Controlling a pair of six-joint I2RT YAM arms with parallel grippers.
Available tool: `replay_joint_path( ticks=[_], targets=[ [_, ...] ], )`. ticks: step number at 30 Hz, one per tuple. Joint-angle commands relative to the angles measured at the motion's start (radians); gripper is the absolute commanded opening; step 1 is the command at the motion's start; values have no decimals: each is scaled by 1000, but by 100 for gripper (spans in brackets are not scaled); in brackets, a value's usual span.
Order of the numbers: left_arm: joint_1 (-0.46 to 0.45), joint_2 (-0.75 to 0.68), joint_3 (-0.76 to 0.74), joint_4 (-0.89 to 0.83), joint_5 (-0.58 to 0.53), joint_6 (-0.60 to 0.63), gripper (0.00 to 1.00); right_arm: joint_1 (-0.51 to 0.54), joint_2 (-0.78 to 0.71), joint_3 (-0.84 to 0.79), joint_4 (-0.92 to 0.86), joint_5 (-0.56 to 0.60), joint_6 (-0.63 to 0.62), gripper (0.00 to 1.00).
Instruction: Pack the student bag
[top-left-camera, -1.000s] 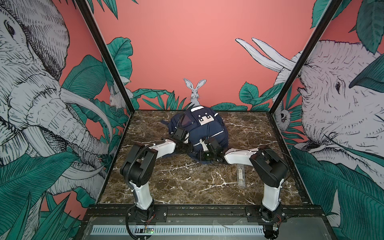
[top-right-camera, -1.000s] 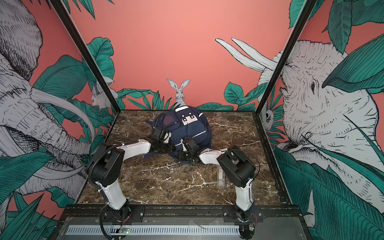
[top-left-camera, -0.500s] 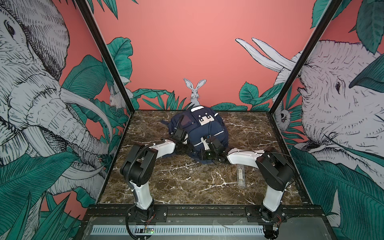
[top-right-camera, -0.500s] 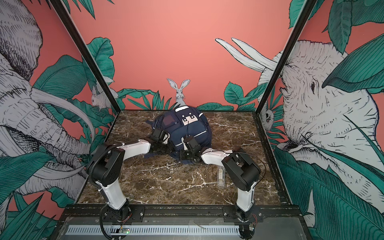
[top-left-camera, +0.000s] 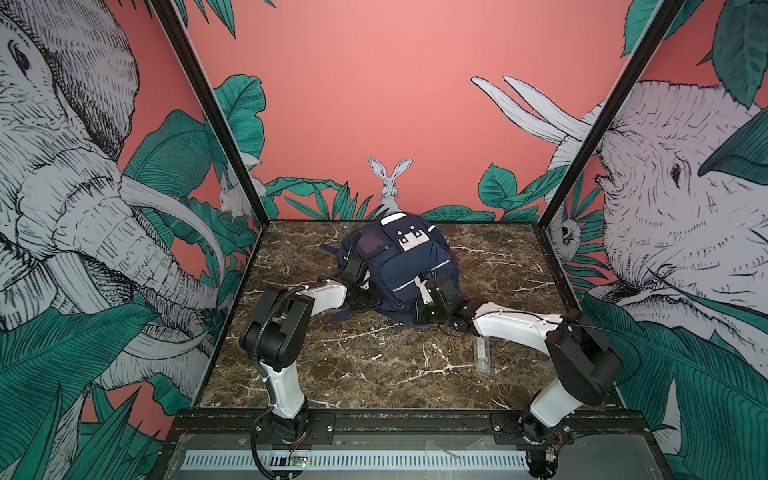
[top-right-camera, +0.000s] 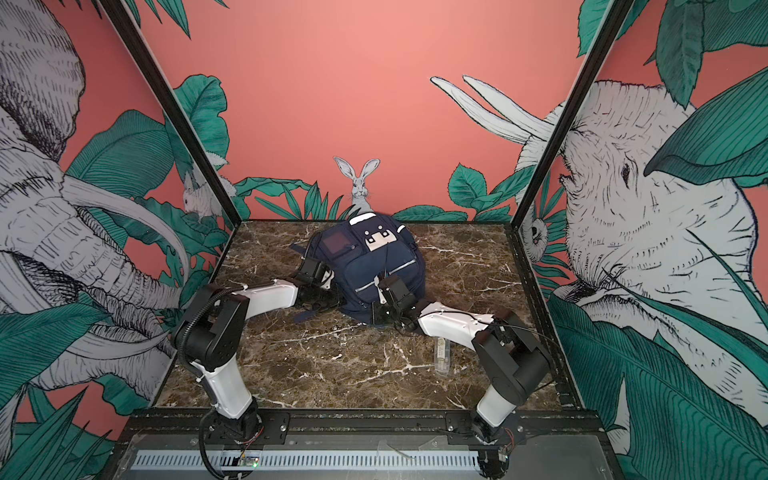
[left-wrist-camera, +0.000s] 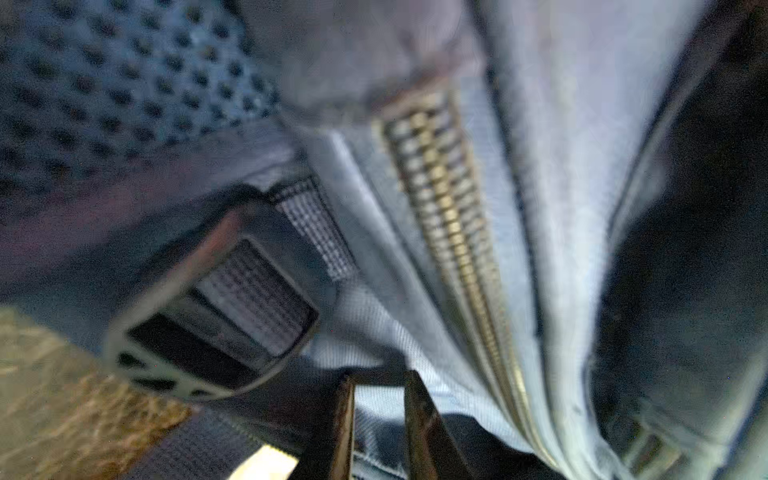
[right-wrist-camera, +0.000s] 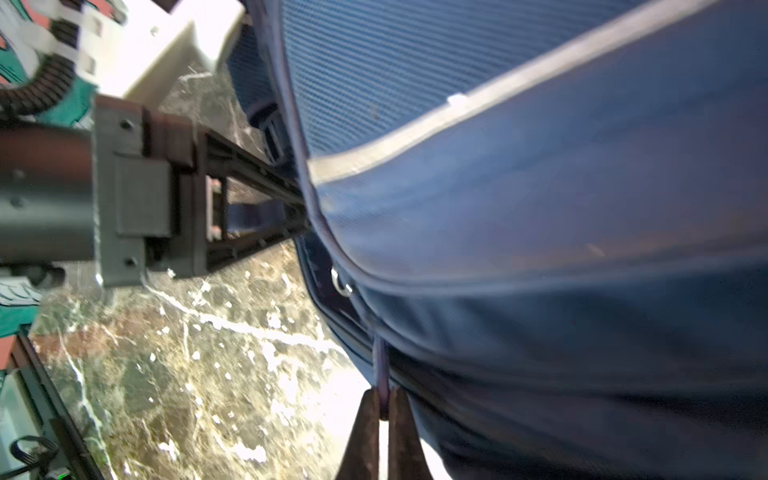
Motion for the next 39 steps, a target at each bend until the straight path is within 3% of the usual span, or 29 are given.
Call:
replay_joint_path(
  ticks=[1,13,28,39],
  targets=[
    [17,7,-30,-48,-44,5,24,-42,-68,-37,-95,71,-33,0],
    [29,-27,-23,-65,-39,45,24,-177,-143,-108,-141,42,-92,0],
    [29,30,121,-109,-54,40,26,-56,-139,-81,-138,5,-64,0],
    [48,209,464,-179,-64,31,30,55,-71,24,-102,-30,-28,0]
  ],
)
